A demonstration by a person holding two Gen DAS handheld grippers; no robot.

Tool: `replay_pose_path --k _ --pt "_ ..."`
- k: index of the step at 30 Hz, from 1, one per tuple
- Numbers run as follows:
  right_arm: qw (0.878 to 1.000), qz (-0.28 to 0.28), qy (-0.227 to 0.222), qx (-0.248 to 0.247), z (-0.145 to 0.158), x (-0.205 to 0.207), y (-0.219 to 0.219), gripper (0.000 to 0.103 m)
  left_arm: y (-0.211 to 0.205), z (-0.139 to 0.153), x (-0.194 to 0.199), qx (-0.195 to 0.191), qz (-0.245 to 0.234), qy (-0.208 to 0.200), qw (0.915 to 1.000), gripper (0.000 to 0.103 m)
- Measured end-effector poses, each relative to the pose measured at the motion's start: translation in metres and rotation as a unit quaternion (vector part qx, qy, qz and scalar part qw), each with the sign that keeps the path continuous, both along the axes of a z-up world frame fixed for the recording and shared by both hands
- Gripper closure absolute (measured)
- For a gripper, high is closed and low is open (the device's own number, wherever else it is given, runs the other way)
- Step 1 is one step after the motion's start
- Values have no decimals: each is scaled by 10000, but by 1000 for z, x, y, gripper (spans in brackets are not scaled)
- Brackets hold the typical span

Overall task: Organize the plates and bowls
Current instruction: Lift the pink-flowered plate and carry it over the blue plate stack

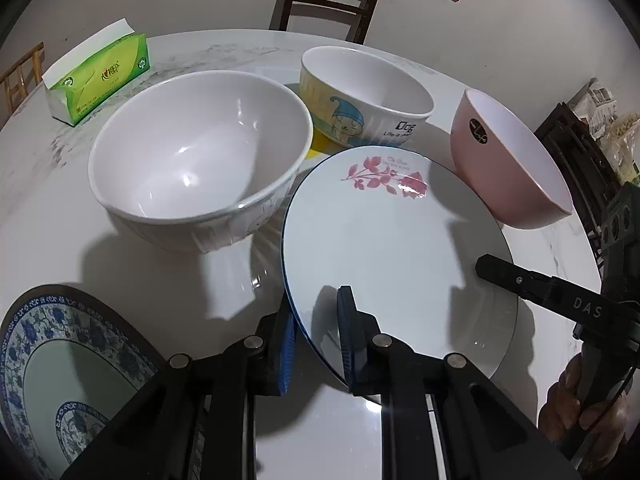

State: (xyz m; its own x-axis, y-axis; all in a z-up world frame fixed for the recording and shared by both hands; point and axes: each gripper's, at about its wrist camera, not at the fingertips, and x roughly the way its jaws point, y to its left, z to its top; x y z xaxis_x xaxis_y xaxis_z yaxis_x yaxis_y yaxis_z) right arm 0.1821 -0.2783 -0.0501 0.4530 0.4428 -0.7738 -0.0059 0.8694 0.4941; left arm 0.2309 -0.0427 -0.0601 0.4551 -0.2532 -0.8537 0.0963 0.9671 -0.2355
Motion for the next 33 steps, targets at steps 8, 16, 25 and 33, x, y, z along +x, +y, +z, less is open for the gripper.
replay_pose_path --k 8,16,25,33 --pt "9995 -181 113 238 -2 -21 -11 94 -4 1 -8 -80 -122 5 9999 89" --pt "9988 -338 149 331 -1 -42 -20 94 -15 6 -28 -82 -321 -25 9994 89" --pt "9984 -372 161 389 2 -59 -16 94 -22 11 -51 34 -393 -131 9991 89" --pt "9983 -313 119 473 10 -68 -9 94 -17 23 -65 62 -335 -261 9991 89"
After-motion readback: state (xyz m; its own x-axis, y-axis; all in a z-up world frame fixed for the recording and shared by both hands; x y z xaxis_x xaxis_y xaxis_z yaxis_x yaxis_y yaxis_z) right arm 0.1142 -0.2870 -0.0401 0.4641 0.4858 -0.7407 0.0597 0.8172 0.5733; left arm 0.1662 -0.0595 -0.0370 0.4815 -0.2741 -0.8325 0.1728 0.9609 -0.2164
